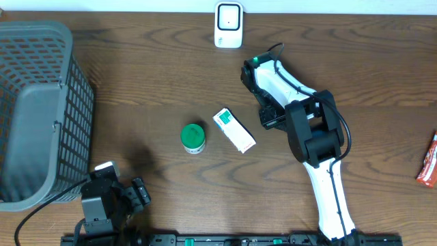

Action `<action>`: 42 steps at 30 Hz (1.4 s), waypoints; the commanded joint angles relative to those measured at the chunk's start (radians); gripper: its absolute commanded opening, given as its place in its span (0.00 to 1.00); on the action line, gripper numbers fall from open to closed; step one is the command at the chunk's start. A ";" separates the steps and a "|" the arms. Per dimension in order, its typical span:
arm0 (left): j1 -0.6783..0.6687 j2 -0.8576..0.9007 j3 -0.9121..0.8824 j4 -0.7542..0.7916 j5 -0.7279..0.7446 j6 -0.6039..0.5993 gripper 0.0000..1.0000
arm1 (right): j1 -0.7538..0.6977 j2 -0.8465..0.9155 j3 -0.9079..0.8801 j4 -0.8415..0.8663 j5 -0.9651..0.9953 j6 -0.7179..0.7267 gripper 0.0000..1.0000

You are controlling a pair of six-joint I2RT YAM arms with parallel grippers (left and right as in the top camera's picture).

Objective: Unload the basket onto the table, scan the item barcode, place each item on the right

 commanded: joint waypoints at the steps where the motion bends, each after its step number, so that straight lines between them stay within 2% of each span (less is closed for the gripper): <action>1: 0.000 -0.002 0.006 -0.003 0.008 0.006 0.86 | -0.001 -0.017 -0.008 0.012 0.054 0.071 0.01; 7: 0.001 -0.002 0.006 -0.003 0.008 0.006 0.86 | 0.005 -0.125 -0.008 0.041 -0.046 0.012 0.01; 14: 0.000 -0.002 0.006 -0.003 0.008 0.005 0.86 | 0.003 -0.313 -0.008 0.043 -0.171 0.021 0.01; 17: 0.000 -0.002 0.006 -0.003 0.008 0.006 0.86 | -0.024 -0.364 -0.008 0.043 -0.171 0.090 0.08; 18: 0.000 -0.002 0.006 -0.003 0.009 0.006 0.86 | -0.039 -0.369 -0.008 0.043 -0.153 0.114 0.10; 21: 0.001 -0.002 0.006 -0.003 0.008 0.006 0.86 | -0.106 -0.361 -0.016 0.060 -0.135 0.158 0.01; 29: 0.000 -0.002 0.006 -0.003 0.008 0.006 0.86 | -0.276 -0.345 -0.160 0.127 -0.221 0.198 0.01; 33: 0.001 -0.002 0.006 -0.003 0.008 0.006 0.86 | -0.305 -0.345 -0.267 0.138 -0.275 0.218 0.01; 37: 0.001 -0.002 0.006 -0.003 0.008 0.006 0.86 | -0.307 -0.345 -0.392 0.223 -0.304 0.218 0.01; 42: 0.000 -0.002 0.006 -0.003 0.008 0.006 0.86 | -0.307 -0.345 -0.453 0.318 -0.322 0.218 0.01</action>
